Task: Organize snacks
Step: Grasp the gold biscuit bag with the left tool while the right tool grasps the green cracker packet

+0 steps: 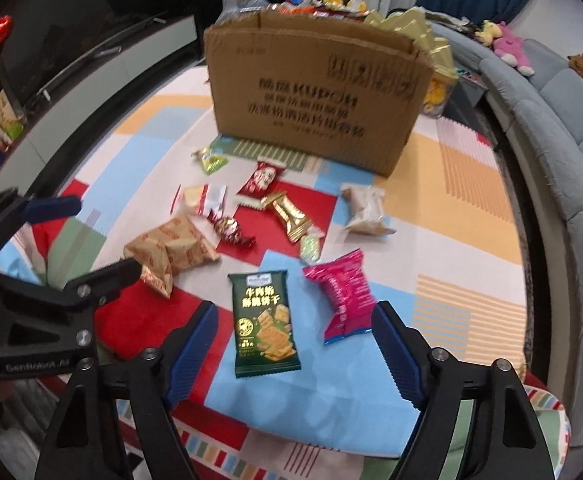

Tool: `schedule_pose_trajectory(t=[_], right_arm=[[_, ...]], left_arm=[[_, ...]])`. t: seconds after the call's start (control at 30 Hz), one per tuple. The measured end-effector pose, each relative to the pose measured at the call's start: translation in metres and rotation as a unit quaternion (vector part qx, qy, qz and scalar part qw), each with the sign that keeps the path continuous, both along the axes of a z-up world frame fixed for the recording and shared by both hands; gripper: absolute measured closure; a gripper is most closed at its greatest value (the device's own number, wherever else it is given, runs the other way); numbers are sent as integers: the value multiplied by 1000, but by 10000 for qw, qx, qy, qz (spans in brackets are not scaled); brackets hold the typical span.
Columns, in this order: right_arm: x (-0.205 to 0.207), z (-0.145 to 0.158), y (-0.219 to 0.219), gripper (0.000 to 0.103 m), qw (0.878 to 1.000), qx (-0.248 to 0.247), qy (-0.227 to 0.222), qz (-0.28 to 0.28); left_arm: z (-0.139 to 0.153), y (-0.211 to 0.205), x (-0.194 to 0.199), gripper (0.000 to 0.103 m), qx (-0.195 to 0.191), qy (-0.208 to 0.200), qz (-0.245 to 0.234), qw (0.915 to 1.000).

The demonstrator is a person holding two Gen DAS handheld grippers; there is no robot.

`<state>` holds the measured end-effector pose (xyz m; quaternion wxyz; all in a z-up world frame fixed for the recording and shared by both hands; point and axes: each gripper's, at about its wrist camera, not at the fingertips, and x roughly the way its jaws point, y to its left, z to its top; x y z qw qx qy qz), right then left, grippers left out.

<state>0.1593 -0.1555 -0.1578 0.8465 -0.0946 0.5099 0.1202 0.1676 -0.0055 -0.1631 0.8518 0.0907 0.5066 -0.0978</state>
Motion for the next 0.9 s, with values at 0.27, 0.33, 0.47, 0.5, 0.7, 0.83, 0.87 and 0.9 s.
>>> schedule_pose_trajectory(t=[0.27, 0.33, 0.47, 0.5, 0.7, 0.83, 0.87, 0.9], right_arm=[[5, -28, 9, 31, 9993, 32, 317, 209], [6, -33, 11, 31, 9991, 19, 346, 248], [11, -43, 13, 34, 9986, 61, 434, 288], [12, -45, 13, 34, 9985, 66, 458, 292], [20, -58, 14, 38, 9980, 73, 570, 255], [22, -65, 15, 41, 9977, 46, 633, 235], [23, -66, 14, 42, 9976, 45, 658, 227], [23, -68, 14, 43, 9974, 62, 684, 223]], left_arm=[[-25, 0, 10, 20, -9, 121, -146, 9998], [-31, 1, 13, 20, -3, 160, -159, 9997], [-38, 1, 18, 20, -47, 214, -187, 9996], [-40, 1, 19, 20, -57, 228, -189, 9995], [-52, 3, 27, 27, -127, 352, -179, 9991], [-57, 3, 30, 29, -170, 392, -168, 9989], [-58, 3, 31, 30, -184, 399, -165, 9989], [-59, 3, 32, 32, -201, 410, -169, 9988]])
